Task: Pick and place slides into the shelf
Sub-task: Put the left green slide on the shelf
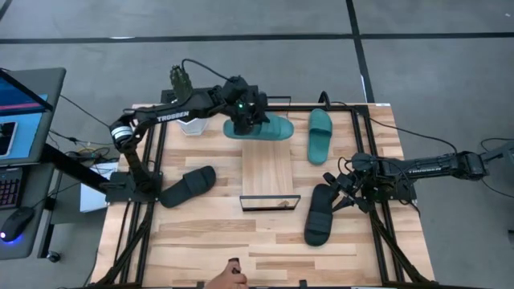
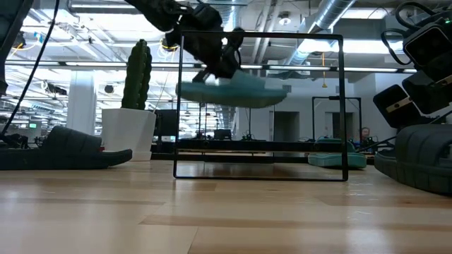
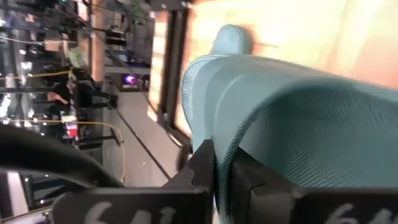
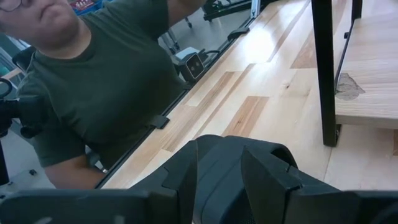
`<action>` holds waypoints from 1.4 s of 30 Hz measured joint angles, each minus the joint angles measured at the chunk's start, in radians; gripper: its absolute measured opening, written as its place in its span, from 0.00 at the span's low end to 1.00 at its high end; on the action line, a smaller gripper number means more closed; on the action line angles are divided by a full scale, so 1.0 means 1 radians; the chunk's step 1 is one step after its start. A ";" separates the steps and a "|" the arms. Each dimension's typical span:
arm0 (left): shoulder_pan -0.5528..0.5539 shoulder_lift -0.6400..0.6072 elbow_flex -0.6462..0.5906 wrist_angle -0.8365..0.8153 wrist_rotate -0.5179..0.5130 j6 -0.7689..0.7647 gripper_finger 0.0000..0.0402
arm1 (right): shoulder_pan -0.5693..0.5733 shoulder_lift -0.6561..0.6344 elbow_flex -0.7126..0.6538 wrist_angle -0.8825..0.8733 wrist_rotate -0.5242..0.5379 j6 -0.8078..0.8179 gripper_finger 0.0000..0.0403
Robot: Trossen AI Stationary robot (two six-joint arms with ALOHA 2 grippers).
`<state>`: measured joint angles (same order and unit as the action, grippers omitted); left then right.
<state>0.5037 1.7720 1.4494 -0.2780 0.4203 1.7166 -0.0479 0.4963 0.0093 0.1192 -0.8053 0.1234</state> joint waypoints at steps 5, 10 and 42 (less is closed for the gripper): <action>0.001 0.010 -0.015 0.067 -0.006 0.038 0.00 | 0.000 0.000 0.000 0.000 0.000 0.000 0.28; 0.008 0.049 -0.018 0.082 0.003 0.040 0.00 | 0.000 0.000 0.000 0.000 0.000 0.000 0.28; 0.048 0.080 -0.017 0.166 0.040 0.068 0.00 | 0.000 0.000 0.000 -0.010 0.003 0.000 0.28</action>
<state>0.5518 1.8515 1.4322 -0.1119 0.4602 1.7847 -0.0476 0.4965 0.0096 0.1091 -0.8021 0.1230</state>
